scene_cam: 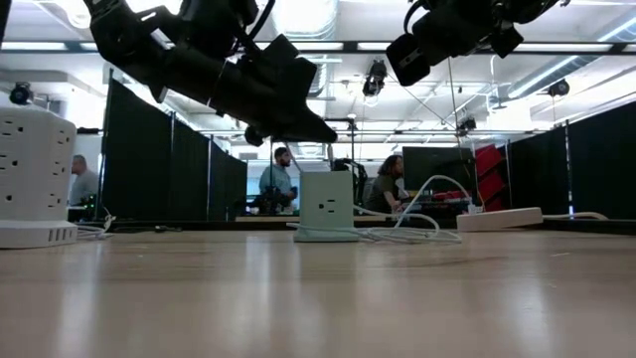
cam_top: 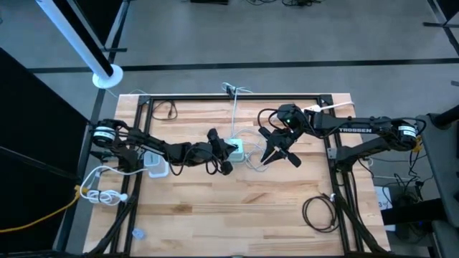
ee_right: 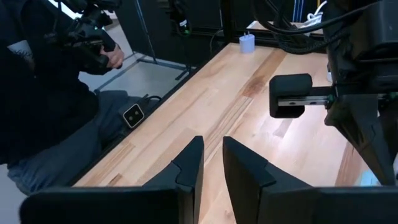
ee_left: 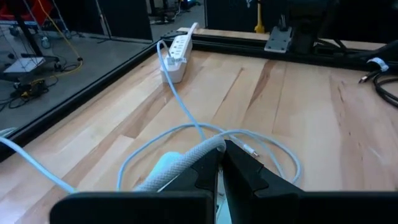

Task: Insert USB
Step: Insert the right white charger cable into the center white outlet extension

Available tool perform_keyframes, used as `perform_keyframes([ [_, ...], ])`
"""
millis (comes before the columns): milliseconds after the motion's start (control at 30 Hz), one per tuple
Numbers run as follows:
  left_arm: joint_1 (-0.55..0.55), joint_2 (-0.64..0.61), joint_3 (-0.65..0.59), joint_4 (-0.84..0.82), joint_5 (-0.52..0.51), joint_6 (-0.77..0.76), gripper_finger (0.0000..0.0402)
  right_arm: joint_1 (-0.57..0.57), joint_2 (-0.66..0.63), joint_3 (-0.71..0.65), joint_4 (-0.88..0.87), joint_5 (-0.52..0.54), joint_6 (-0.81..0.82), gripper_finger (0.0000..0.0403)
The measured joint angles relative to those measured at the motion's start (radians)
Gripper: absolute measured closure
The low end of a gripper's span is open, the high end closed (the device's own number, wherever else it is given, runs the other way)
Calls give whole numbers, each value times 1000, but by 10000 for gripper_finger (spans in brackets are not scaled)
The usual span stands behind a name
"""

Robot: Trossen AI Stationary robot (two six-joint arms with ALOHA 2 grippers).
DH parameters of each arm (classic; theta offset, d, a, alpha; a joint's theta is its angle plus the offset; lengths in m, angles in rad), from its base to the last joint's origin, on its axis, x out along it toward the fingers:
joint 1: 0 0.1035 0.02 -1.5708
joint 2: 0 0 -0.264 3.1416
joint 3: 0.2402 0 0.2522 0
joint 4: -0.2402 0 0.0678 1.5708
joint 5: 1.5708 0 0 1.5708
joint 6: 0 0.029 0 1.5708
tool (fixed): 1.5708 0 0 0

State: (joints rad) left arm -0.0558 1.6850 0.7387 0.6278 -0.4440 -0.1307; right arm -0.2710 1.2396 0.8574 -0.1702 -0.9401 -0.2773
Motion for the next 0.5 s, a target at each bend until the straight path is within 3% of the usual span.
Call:
perform_keyframes([
  [500, 1, 68, 3, 61, -43, -12, 400, 0, 0, 0, -3, 0, 17, 333],
])
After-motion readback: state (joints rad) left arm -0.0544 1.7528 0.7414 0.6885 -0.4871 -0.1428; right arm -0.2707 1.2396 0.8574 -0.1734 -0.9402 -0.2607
